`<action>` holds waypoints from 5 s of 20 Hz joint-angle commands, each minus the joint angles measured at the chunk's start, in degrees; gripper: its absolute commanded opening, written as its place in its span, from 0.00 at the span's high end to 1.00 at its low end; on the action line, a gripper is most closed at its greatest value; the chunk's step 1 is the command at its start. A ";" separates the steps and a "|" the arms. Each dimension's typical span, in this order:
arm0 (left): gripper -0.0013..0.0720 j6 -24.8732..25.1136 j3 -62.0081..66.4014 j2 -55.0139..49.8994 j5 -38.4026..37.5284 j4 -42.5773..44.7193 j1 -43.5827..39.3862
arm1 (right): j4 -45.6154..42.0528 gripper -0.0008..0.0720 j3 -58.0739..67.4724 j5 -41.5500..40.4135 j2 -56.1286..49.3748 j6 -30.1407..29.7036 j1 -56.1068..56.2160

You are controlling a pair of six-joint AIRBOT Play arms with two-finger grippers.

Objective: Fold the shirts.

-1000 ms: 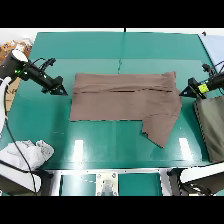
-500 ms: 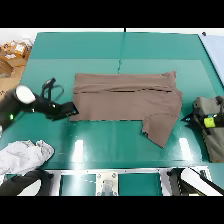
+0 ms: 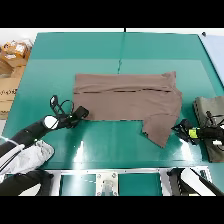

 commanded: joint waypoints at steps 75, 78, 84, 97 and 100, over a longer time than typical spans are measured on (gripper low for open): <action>0.95 27.89 60.87 -26.25 -43.45 10.10 14.08 | 20.57 0.96 70.82 29.33 -54.73 -18.16 17.29; 0.95 27.87 60.87 -32.59 -38.14 10.05 3.78 | 20.52 0.96 70.82 30.38 -48.68 -15.69 17.27; 0.95 32.13 66.71 -45.88 -27.87 -1.42 -12.63 | 20.68 0.96 71.10 33.68 -34.86 -8.92 20.31; 0.95 30.58 80.70 -50.97 -51.74 -1.44 -9.51 | 20.72 0.96 74.90 34.03 -30.21 -5.01 21.92; 0.95 25.27 91.19 -50.77 -66.64 6.67 -3.82 | 20.70 0.96 74.90 33.99 -30.21 -2.27 24.02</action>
